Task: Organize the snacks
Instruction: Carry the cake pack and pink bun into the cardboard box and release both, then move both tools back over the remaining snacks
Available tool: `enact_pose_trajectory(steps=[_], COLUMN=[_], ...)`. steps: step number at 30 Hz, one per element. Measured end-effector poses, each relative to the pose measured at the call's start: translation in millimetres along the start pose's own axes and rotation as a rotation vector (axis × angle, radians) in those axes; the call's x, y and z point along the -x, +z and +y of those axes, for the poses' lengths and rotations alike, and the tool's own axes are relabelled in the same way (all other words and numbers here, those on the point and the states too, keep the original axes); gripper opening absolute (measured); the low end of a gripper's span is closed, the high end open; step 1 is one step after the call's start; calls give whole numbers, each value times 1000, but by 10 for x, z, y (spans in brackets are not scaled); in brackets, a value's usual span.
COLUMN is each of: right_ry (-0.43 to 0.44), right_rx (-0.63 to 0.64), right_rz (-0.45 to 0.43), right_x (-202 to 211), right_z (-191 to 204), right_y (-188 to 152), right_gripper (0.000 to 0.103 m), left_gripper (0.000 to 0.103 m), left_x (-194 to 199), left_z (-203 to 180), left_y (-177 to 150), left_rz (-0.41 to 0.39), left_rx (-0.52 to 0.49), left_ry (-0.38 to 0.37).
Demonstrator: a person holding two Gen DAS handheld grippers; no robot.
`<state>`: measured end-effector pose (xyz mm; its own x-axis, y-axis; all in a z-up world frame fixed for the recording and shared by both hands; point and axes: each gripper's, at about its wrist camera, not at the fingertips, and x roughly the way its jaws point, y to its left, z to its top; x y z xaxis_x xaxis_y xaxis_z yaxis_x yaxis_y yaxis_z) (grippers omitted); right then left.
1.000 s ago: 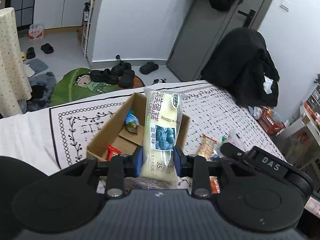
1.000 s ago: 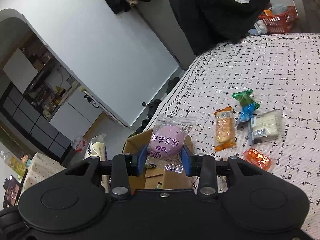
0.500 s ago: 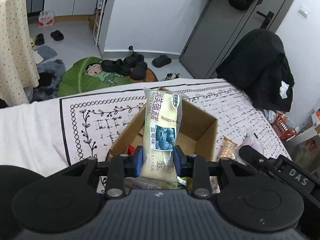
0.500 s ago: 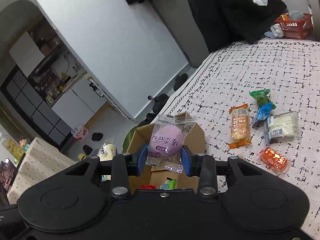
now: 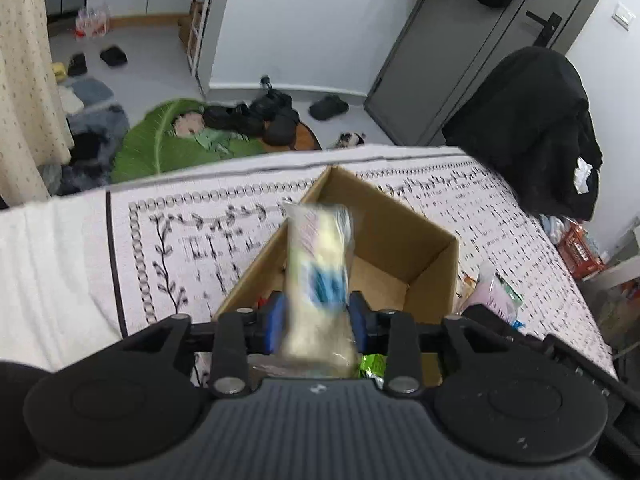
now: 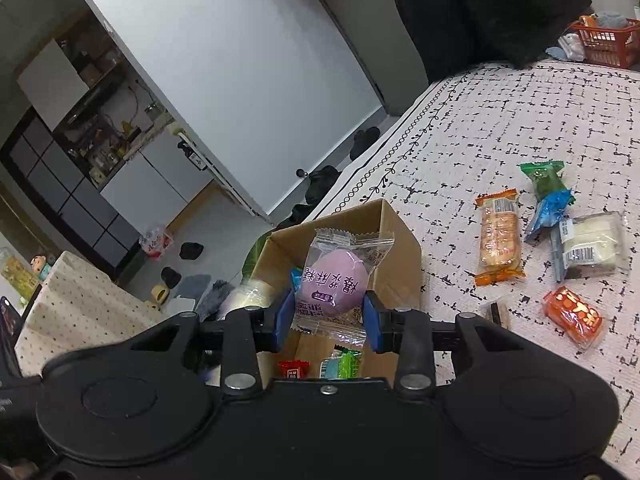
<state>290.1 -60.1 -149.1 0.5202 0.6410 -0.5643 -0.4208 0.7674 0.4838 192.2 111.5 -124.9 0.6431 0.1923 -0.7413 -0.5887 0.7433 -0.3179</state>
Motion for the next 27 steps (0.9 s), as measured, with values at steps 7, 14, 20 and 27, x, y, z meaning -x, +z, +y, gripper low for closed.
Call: enact_pose_trajectory(steps=[7,14,20,27], right_ry=[4,-13,-61,-122], right_rx=[5,-10,-55,-97], right_rz=[30,-10,-15,-10], right_x=[-64,93,217,353], right_z=[15,3,-97,-238], right_y=[-34,23,73,98], right_gripper=[39,52,74,91], left_gripper=[41,51,68,84], left_x=[-42,36,188,270], left_z=[14,4,-48,-178], left_y=[11,6,1,-49], left_rz=[25,26,6,-5], left_rx=[1,-3,-23,-54], left_ry=[37,55,64,94])
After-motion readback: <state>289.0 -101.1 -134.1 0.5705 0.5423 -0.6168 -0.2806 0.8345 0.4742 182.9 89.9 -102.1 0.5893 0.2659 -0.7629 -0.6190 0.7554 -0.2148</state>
